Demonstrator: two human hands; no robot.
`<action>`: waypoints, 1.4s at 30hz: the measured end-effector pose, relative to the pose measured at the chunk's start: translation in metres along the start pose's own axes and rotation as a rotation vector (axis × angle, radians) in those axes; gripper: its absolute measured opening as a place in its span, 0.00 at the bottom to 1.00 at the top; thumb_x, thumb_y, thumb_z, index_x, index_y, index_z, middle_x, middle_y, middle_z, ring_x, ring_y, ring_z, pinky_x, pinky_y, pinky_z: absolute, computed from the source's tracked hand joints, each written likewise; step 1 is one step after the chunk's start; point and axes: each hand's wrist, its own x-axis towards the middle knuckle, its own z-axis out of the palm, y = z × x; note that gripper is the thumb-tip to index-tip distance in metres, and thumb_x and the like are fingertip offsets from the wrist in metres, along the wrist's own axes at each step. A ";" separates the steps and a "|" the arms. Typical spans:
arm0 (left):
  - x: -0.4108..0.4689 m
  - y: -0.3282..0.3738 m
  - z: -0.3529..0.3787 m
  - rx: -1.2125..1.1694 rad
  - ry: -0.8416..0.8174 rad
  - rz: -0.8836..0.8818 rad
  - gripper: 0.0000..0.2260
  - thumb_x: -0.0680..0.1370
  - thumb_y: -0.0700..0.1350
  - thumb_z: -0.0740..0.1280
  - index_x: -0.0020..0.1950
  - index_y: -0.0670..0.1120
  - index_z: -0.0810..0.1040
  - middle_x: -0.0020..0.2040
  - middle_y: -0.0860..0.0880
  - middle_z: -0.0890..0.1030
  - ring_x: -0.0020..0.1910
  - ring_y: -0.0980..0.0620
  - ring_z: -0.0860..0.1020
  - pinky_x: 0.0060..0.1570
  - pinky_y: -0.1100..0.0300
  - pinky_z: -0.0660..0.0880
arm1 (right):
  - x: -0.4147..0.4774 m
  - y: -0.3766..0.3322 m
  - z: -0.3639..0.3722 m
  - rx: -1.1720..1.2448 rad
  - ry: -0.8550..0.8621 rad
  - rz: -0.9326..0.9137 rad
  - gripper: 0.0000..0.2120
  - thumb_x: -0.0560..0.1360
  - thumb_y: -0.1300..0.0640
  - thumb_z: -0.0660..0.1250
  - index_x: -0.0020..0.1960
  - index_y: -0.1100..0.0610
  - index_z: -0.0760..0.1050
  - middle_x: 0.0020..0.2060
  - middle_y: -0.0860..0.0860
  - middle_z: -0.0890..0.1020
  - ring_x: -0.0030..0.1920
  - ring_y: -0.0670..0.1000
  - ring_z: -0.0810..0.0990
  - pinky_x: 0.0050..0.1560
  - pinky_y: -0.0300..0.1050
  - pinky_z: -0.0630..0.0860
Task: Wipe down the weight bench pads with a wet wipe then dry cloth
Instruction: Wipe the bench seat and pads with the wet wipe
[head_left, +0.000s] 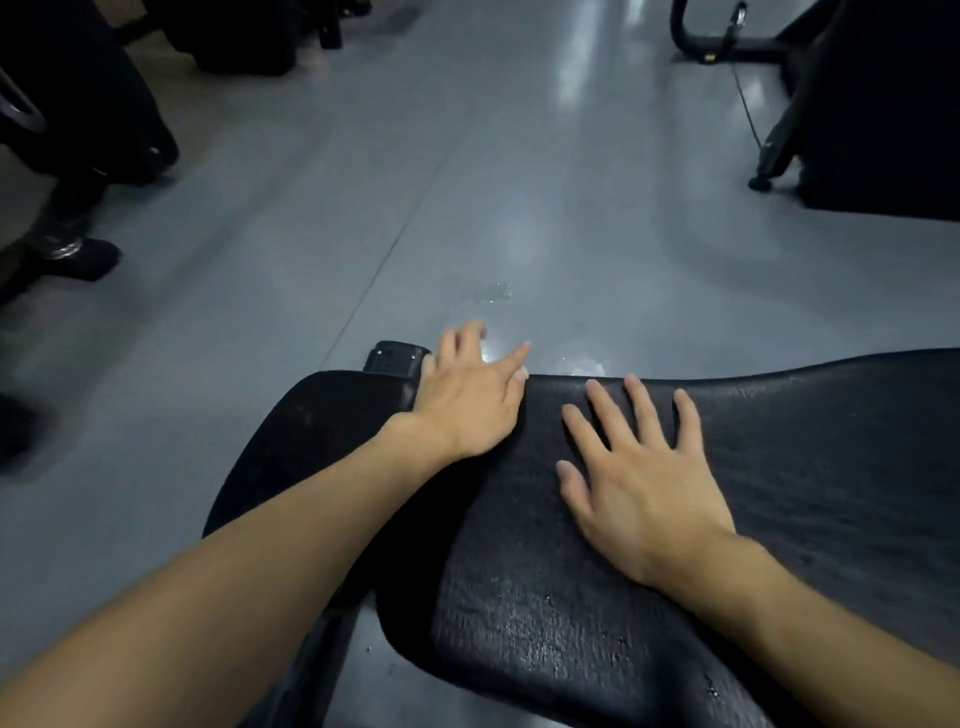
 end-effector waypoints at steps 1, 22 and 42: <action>-0.002 0.002 0.001 -0.013 -0.009 -0.012 0.22 0.83 0.56 0.49 0.78 0.60 0.55 0.70 0.44 0.64 0.68 0.41 0.62 0.66 0.45 0.62 | 0.001 -0.001 -0.001 0.005 -0.014 -0.001 0.30 0.79 0.41 0.49 0.73 0.54 0.70 0.74 0.56 0.68 0.76 0.64 0.61 0.71 0.74 0.53; 0.020 0.119 -0.017 -0.007 -0.278 0.148 0.29 0.78 0.59 0.39 0.66 0.51 0.72 0.63 0.49 0.77 0.62 0.45 0.71 0.65 0.49 0.62 | -0.042 0.101 -0.025 -0.061 -0.142 0.204 0.28 0.79 0.42 0.50 0.78 0.48 0.59 0.78 0.55 0.58 0.78 0.63 0.55 0.70 0.77 0.47; 0.040 0.174 -0.035 -0.115 -0.421 0.084 0.17 0.83 0.60 0.45 0.50 0.49 0.65 0.50 0.45 0.77 0.54 0.41 0.76 0.57 0.46 0.70 | -0.076 0.201 -0.045 -0.032 -0.153 0.140 0.28 0.79 0.43 0.49 0.76 0.49 0.65 0.78 0.56 0.59 0.78 0.59 0.56 0.71 0.73 0.52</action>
